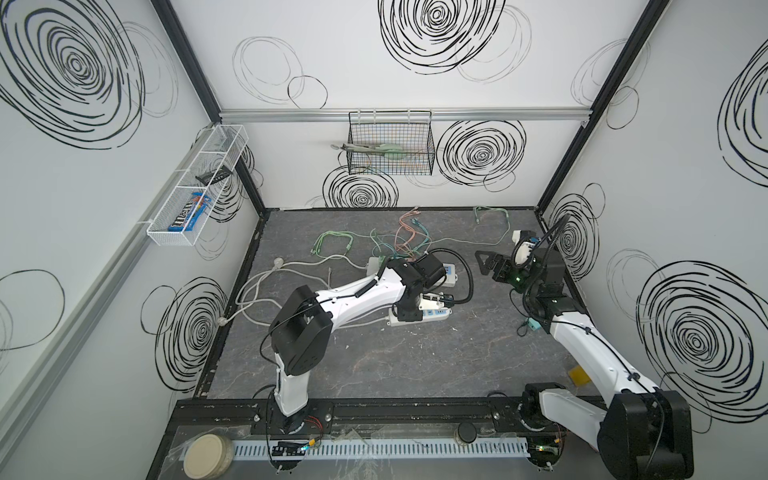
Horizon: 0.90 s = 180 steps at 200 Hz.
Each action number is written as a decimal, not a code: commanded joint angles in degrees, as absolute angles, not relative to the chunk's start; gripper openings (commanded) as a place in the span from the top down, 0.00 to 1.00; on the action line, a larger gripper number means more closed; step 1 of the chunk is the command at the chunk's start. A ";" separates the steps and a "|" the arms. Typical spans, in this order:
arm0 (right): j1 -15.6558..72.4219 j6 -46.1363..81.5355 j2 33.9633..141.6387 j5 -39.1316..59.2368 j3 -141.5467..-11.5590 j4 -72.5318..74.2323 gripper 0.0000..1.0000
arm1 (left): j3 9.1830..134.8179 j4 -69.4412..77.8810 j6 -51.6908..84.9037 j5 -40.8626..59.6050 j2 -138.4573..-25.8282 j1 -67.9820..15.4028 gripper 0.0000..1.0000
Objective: Insert the plug
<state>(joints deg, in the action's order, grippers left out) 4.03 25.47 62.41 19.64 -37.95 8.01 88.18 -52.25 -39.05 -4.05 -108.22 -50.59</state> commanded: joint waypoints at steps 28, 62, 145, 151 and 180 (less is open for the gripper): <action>3.69 25.93 61.57 20.65 -38.24 8.66 0.03 | 91.22 -54.05 -41.55 -4.67 -110.80 -50.98 1.00; 3.69 25.93 61.68 20.65 -38.23 8.57 0.03 | 91.97 -54.67 -42.01 -5.31 -112.17 -50.91 1.00; 3.69 26.10 61.89 21.00 -38.50 8.44 0.03 | 92.17 -53.82 -41.89 -4.92 -113.29 -50.85 1.00; 3.70 26.10 61.95 21.03 -38.50 8.44 0.03 | 92.32 -54.10 -41.89 -4.25 -113.16 -50.80 1.00; 3.69 26.10 61.97 21.01 -38.41 8.39 0.03 | 92.31 -54.58 -41.58 -2.31 -112.58 -50.85 1.00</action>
<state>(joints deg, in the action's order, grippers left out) 3.88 25.69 62.43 20.40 -37.95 7.99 90.56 -53.12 -40.69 -4.43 -112.22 -50.63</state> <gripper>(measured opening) 0.975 0.295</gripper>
